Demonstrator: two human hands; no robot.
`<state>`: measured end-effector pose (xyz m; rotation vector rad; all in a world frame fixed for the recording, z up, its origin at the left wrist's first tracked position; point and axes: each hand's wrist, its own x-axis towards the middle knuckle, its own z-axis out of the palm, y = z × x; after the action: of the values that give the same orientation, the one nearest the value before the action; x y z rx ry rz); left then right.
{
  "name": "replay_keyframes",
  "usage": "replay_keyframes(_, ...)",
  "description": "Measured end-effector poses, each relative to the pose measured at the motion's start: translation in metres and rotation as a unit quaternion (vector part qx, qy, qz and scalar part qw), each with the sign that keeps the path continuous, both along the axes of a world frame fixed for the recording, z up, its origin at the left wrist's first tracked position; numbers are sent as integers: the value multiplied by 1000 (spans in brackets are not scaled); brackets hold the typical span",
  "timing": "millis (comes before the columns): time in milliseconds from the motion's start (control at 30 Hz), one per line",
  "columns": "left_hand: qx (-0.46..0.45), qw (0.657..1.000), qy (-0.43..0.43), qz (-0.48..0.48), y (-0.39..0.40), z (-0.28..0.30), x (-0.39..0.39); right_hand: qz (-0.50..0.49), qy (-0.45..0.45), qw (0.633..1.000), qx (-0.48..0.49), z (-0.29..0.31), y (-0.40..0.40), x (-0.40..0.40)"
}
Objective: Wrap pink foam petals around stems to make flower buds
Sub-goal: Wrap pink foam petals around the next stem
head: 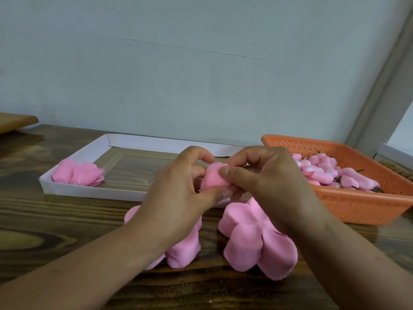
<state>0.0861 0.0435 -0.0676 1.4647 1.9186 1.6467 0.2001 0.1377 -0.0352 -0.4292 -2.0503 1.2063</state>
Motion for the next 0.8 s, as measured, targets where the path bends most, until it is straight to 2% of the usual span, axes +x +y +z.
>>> replay_keyframes(333,25,999,0,-38,0,1,-4,30,7,998,51,3,-2,1)
replay_keyframes(800,44,996,-56,-56,1,0,0,34,-11,995,94,6,0,2)
